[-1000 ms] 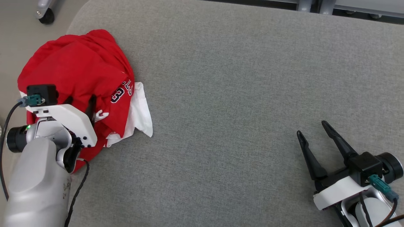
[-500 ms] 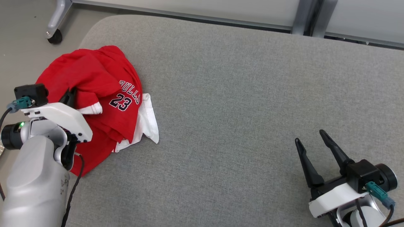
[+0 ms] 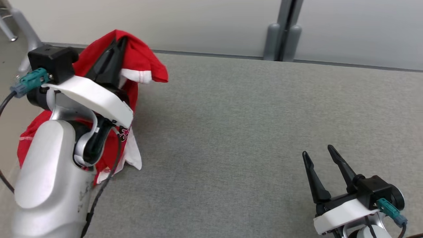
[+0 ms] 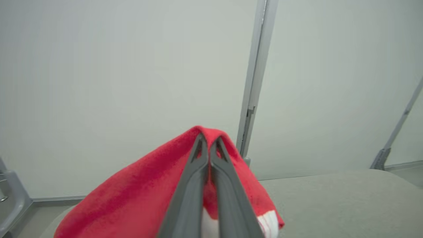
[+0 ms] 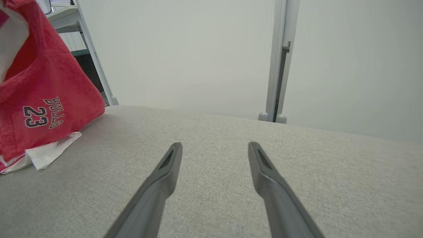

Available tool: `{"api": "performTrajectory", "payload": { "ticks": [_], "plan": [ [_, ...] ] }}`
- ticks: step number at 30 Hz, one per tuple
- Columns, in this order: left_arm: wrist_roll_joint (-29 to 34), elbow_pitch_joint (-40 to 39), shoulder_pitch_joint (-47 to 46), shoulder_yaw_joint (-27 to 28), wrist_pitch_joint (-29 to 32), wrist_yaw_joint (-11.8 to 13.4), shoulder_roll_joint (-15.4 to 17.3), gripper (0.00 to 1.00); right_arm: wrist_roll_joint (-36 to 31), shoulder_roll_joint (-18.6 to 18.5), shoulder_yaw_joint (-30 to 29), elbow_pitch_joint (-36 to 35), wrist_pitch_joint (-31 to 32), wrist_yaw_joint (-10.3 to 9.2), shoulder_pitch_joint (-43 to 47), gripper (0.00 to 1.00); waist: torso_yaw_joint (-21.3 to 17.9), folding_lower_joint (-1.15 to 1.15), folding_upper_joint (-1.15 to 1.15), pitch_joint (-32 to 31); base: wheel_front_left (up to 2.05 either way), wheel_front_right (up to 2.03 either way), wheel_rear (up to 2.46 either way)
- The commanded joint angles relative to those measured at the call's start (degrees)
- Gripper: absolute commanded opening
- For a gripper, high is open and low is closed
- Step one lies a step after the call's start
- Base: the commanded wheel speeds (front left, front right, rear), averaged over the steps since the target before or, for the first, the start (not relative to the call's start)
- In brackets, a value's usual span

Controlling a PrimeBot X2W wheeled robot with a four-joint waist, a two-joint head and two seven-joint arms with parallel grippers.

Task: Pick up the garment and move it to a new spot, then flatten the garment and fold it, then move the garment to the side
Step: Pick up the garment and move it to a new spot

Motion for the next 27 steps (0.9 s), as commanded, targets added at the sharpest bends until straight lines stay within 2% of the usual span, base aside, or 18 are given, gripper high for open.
{"api": "performTrajectory", "payload": {
  "ticks": [1, 4, 5, 9, 12, 13, 16, 21, 23, 27],
  "plan": [
    [-0.8, -5.5, 1.9, -1.0, 2.1, 0.5, -0.6, 0.0, 0.6, 0.1, -0.6, -0.6, -0.3, 0.01, 0.3, 1.0, -4.4, 0.0, 0.0, -1.0, 0.0, 0.0, 0.0],
    [-1.4, -13.4, 3.8, -2.9, 5.3, 1.5, -1.8, 0.0, 0.9, 0.6, -1.0, -0.9, -0.3, 0.01, 0.1, 1.0, -8.2, 0.0, 0.0, -0.5, 0.0, 0.0, 0.0],
    [-1.4, -13.4, 3.8, -2.9, 5.3, 1.5, -1.8, 0.0, 0.9, 0.6, -1.0, -0.9, -0.3, 0.01, 0.1, 1.0, -8.2, 0.0, 0.0, -0.5, 0.0, 0.0, 0.0],
    [-2.0, -19.8, 4.6, -6.0, 7.7, 2.0, -4.3, 0.0, 1.4, 0.9, -1.5, -1.1, -0.2, 0.01, 0.0, 1.0, -13.4, 0.0, 0.0, 0.1, 0.0, 0.0, 0.0],
    [-3.7, -22.0, 3.3, -8.5, 8.3, 2.0, -6.4, 0.0, 1.7, 1.1, -2.1, -1.3, -0.2, 0.01, 0.2, 1.0, -17.1, 0.0, 0.0, 0.4, 0.0, 0.0, 0.0],
    [-4.9, -23.1, 2.1, -10.1, 8.1, 2.0, -7.4, 0.0, 2.2, 1.1, -2.3, -1.5, -0.2, 0.01, 0.3, 1.0, -19.5, 0.0, 0.0, 0.6, 0.0, 0.0, 0.0],
    [-6.4, -23.5, 1.3, -12.0, 8.1, 2.2, -8.2, 0.0, 2.6, 1.1, -2.4, -1.7, -0.2, 0.01, 0.2, 1.0, -21.7, 0.0, 0.0, 1.0, 0.0, 0.0, 0.0],
    [-10.3, -19.5, 0.6, -14.6, 5.7, 3.5, -8.8, 0.0, 4.0, 1.1, -2.7, -2.1, -0.2, 0.01, -0.2, 1.0, -26.4, 0.0, 0.0, 2.1, 0.0, 0.0, 0.0],
    [-12.5, -15.9, 1.9, -15.0, 4.3, 4.1, -8.9, 0.0, 4.4, 1.1, -2.9, -2.1, -0.2, 0.01, 0.1, 1.0, -27.8, 0.0, 0.0, 2.4, 0.0, 0.0, 0.0],
    [-12.5, -6.7, 4.2, -14.4, 2.0, 4.9, -8.4, 0.0, 5.0, 1.1, -3.3, -2.2, -0.2, 0.01, 0.7, 1.0, -29.3, 0.0, 0.0, 3.0, 0.0, 0.0, 0.0]
  ]
}}
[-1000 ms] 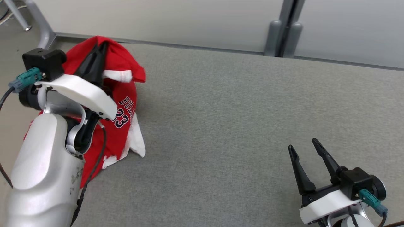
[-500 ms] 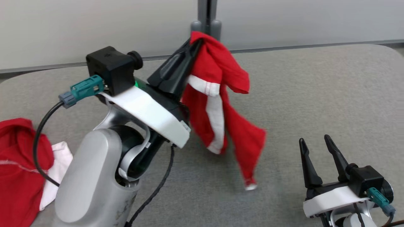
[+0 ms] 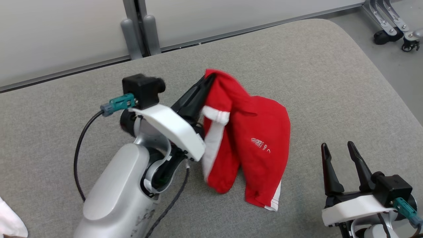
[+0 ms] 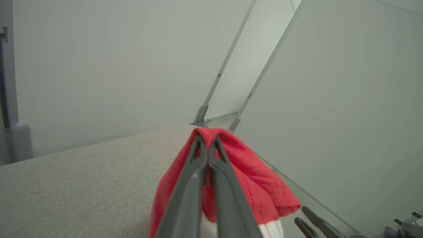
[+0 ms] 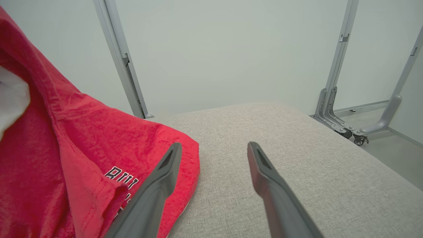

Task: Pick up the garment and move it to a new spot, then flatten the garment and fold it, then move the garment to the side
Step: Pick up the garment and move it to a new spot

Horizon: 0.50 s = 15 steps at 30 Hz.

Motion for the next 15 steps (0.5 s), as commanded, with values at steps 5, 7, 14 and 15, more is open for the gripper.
{"api": "performTrajectory", "payload": {
  "ticks": [5, 7, 14, 15],
  "plan": [
    [1.6, 12.6, 2.7, 2.7, -4.3, 0.3, 4.1, 0.0, 0.3, -0.2, -0.8, -0.2, 0.0, 0.01, 1.1, 1.0, -0.4, 0.0, 0.0, 0.8, 0.0, 0.0, 0.0],
    [2.0, 17.6, 3.5, 3.1, -6.0, 0.0, 4.9, 0.0, 0.3, -0.2, -1.0, 0.0, 0.0, 0.01, 1.4, 1.0, 0.3, 0.0, 0.0, 0.5, 0.0, 0.0, 0.0],
    [1.9, 28.0, 5.0, 3.7, -15.9, -2.8, 4.9, 1.0, -1.3, -0.2, -0.8, 0.1, 0.0, 0.01, 1.3, 1.0, 3.6, 0.0, 0.0, -0.7, 0.0, 0.0, 0.0],
    [2.1, 28.7, 5.2, 3.6, -17.7, -3.1, 4.9, 1.0, -1.6, -0.2, -0.8, 0.1, 0.0, 0.01, 1.3, 1.0, 4.1, 0.0, 0.0, -1.0, 0.0, 0.0, 0.0]
  ]
}}
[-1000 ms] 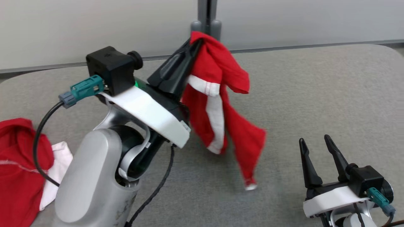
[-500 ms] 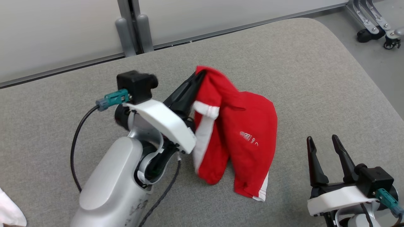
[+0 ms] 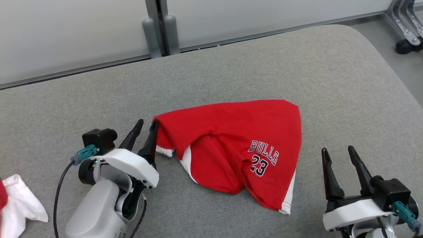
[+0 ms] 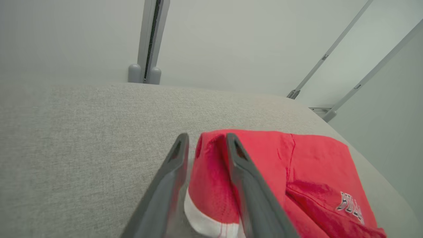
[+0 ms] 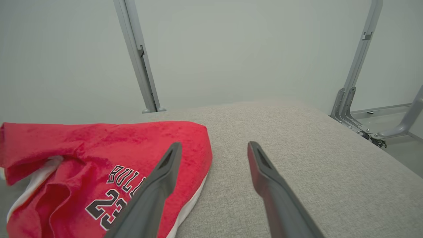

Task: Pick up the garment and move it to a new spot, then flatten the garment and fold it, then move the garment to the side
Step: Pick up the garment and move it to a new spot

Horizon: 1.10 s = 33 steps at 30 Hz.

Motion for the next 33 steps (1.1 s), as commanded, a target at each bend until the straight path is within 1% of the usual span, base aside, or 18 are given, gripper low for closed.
{"api": "performTrajectory", "payload": {
  "ticks": [1, 4, 7, 8, 13, 16, 18, 19, 23, 28, 33],
  "plan": [
    [0.6, 0.7, 1.0, 0.0, -2.5, -0.4, 0.3, 1.0, -0.7, -0.3, -0.2, -0.2, 0.0, 0.01, -0.1, 1.0, 1.4, 0.0, 0.0, -1.0, 0.0, 0.0, 0.0],
    [2.0, 0.6, 2.8, 0.5, -6.2, -0.5, 0.5, 1.0, -2.2, -0.3, -0.7, -0.5, 0.0, 0.01, 0.2, 1.0, 2.9, 0.0, 0.0, -2.5, 0.0, 0.0, 0.0],
    [4.2, -3.3, 7.0, 3.4, -7.4, 1.8, 0.8, 1.0, -3.5, -0.3, -1.7, -0.9, 0.0, 0.01, 1.2, 1.0, 4.5, 0.0, 0.0, -4.4, 0.0, 0.0, 0.0],
    [4.2, -3.3, 7.0, 3.4, -7.4, 1.8, 0.8, 1.0, -3.5, -0.3, -1.7, -0.9, 0.0, 0.01, 1.2, 1.0, 4.5, 0.0, 0.0, -4.4, 0.0, 0.0, 0.0],
    [11.5, -17.4, 20.2, 11.3, -7.4, 5.1, -1.0, 1.0, -4.5, -1.0, -3.8, -2.1, 0.0, 0.01, 3.7, 1.0, 7.7, 0.0, 0.0, -7.8, 0.0, 0.0, 0.0],
    [15.9, -23.9, 27.0, 15.0, -7.4, 5.8, -2.2, 1.0, -5.1, -1.6, -4.9, -2.4, 0.0, 0.01, 5.2, 1.0, 9.6, 0.0, 0.0, -9.1, 0.0, 0.0, 0.0],
    [18.4, -26.5, 31.3, 16.9, -7.4, 5.8, -3.0, 1.0, -5.5, -1.9, -5.5, -2.5, 0.0, 0.01, 6.4, 1.0, 10.8, 0.0, 0.0, -10.0, 0.0, 0.0, 0.0],
    [20.3, -28.4, 34.2, 18.7, -7.4, 5.3, -3.6, 1.0, -5.8, -1.8, -6.1, -2.6, 0.0, 0.01, 7.6, 1.0, 11.7, 0.0, 0.0, -10.8, 0.0, 0.0, 0.0],
    [22.9, -30.4, 38.7, 21.6, -7.4, 3.9, -4.2, 1.0, -6.3, -1.4, -6.6, -2.3, 0.0, 0.01, 9.4, 1.0, 12.7, 0.0, 0.0, -12.2, 0.0, 0.0, 0.0],
    [23.7, -31.4, 41.6, 23.8, -7.4, 2.7, -4.6, 1.0, -6.4, -0.9, -6.7, -2.0, 0.0, 0.01, 10.5, 1.0, 12.9, 0.0, 0.0, -12.8, 0.0, 0.0, 0.0],
    [22.2, -31.7, 41.8, 23.5, -7.4, 3.2, -4.6, 1.0, -6.3, -0.5, -6.2, -1.8, 0.0, 0.01, 10.7, 1.0, 13.0, 0.0, 0.0, -12.7, 0.0, 0.0, 0.0]
  ]
}}
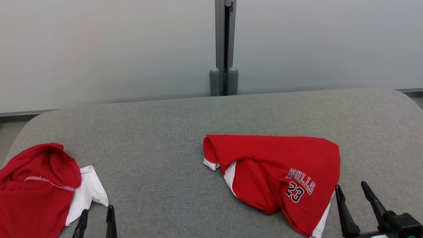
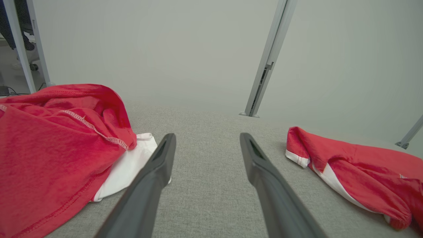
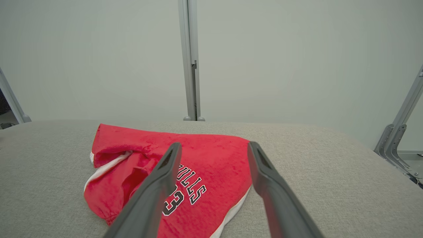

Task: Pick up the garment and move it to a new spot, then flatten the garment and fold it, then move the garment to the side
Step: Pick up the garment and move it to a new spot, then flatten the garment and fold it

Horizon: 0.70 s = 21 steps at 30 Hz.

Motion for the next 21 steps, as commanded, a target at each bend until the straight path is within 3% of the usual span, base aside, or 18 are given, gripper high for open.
{"api": "performTrajectory", "payload": {
  "ticks": [1, 21],
  "plan": [
    [-0.2, -0.3, 0.0, -0.1, 0.0, 0.3, 0.1, 1.0, -0.2, 0.0, 0.1, 0.0, 0.0, 0.01, 0.3, 1.0, 0.0, 0.0, 0.0, 0.1, 0.0, 0.0, 0.0],
    [-1.2, -0.4, -1.6, -0.5, 0.0, 1.0, 0.1, 1.0, -1.4, -0.2, 1.9, 0.5, 0.0, 0.01, -0.5, 1.0, -0.8, 0.0, 0.0, 0.8, 0.0, 0.0, 0.0]
  ]
}}
